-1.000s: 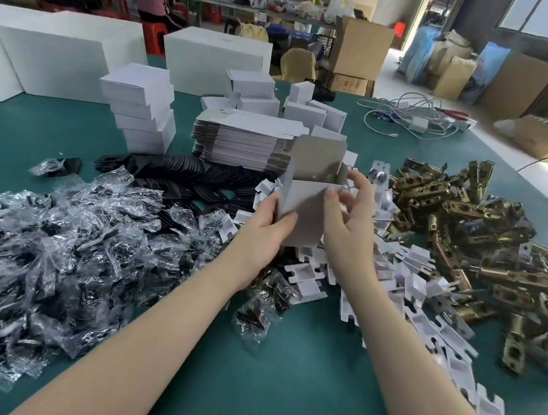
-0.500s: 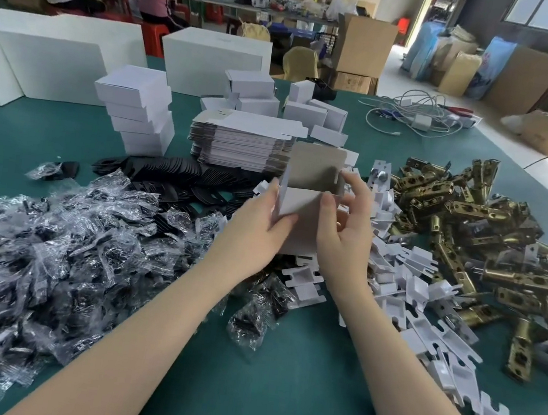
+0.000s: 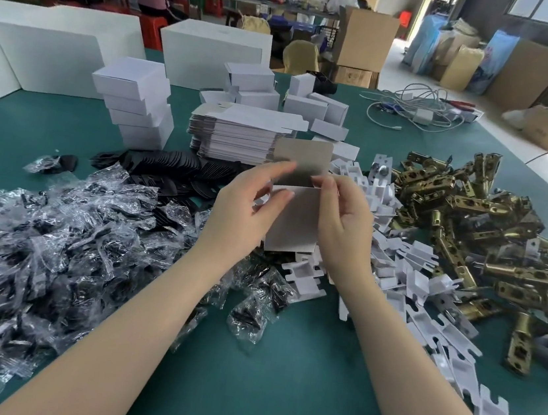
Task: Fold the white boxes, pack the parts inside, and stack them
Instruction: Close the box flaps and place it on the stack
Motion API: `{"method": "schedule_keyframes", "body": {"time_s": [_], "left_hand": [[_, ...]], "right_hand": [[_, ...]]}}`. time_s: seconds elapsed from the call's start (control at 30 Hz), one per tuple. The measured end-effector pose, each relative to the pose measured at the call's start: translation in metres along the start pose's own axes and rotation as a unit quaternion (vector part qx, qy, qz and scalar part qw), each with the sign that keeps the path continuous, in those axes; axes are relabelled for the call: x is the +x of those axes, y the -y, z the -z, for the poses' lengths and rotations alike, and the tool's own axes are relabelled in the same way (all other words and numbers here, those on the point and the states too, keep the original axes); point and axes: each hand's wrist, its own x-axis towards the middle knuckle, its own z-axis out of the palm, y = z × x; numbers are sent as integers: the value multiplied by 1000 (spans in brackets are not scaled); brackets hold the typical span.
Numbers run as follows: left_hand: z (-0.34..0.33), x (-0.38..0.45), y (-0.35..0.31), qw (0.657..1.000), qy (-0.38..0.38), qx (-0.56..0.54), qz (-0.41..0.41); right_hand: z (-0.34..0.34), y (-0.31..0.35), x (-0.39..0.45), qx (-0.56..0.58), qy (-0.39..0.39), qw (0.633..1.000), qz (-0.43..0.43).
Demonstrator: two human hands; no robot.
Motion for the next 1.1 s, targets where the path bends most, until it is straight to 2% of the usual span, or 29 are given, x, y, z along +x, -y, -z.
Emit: {"method": "schedule_keyframes", "body": {"time_s": [0.1, 0.3, 0.43, 0.53, 0.9, 1.03, 1.1], "left_hand": [[3, 0, 0, 1000, 19, 18, 8], [9, 7, -7, 997, 2, -45, 55], [2, 4, -8, 974, -48, -177, 133], [0, 4, -9, 962, -73, -220, 145], [8, 3, -1, 991, -1, -117, 63], [14, 3, 4, 999, 15, -8, -37], [16, 2, 4, 998, 51, -28, -11]], "right_hand": [[5, 4, 4, 3, 25, 1000, -5], [11, 11, 10, 10, 31, 999, -7], [10, 14, 10, 121, 45, 989, -78], [11, 15, 10, 182, 35, 978, -95], [22, 3, 13, 83, 98, 992, -15], [27, -2, 12, 78, 131, 988, -2], [29, -3, 12, 80, 133, 988, 0]]}}
